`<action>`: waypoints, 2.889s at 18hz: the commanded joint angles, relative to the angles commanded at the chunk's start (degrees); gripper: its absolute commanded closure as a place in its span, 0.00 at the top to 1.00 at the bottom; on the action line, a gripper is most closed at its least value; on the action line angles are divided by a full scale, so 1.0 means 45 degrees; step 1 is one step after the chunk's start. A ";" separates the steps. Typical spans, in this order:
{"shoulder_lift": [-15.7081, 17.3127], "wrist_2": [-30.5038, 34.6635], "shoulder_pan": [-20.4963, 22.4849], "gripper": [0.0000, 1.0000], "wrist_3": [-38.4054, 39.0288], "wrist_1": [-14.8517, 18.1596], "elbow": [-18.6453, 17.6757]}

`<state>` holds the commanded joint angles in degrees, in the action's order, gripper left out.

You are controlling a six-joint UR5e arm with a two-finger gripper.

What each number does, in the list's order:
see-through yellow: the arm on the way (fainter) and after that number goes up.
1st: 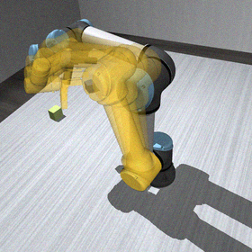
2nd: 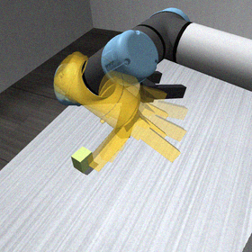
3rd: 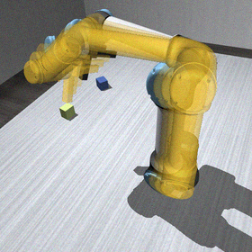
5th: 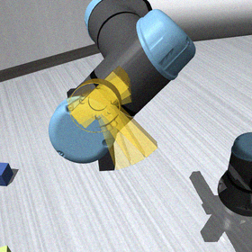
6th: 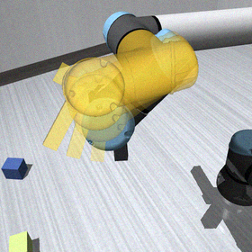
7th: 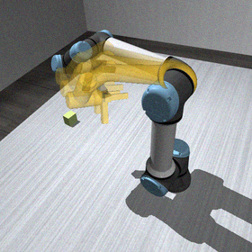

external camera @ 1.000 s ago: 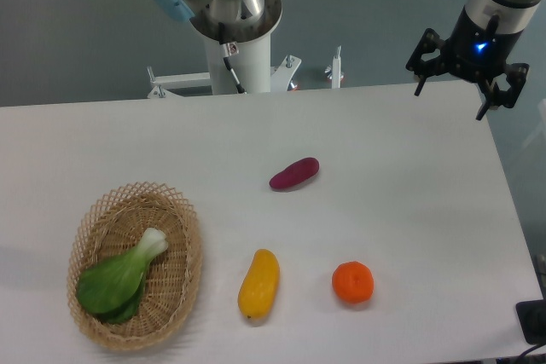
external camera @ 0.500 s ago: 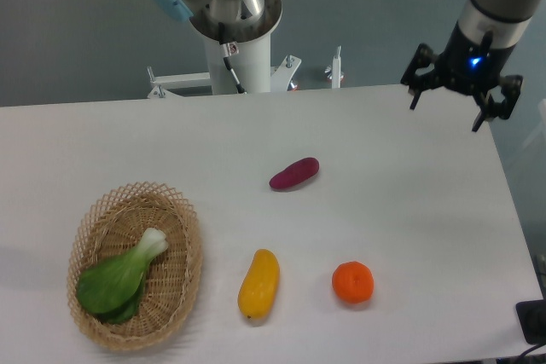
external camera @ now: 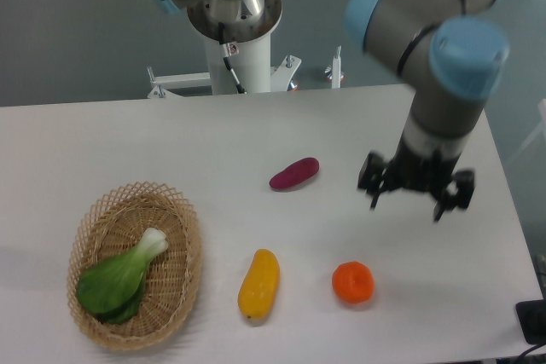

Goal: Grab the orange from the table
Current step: 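Move the open gripper down over the orange, then lower the gripper around the orange and close the fingers, then lift the grasped orange up off the table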

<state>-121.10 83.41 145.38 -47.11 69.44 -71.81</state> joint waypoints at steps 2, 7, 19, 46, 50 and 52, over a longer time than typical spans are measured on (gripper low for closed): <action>-0.0625 0.0136 -0.0389 1.00 -0.0019 -0.1110 -0.0117; -0.1194 0.0352 -0.0528 1.00 -0.0721 -0.1994 -0.0701; -0.1682 0.0840 -0.0528 1.00 -0.1895 -0.2112 -0.1368; -0.2132 0.1367 -0.0743 0.61 -0.1914 -0.2834 -0.1328; -0.1762 0.1270 -0.0724 0.61 -0.1895 -0.2796 -0.1114; -0.1313 0.1153 -0.0704 0.61 -0.1759 -0.2795 -0.1074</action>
<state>-127.01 88.60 142.21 -55.02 56.87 -76.64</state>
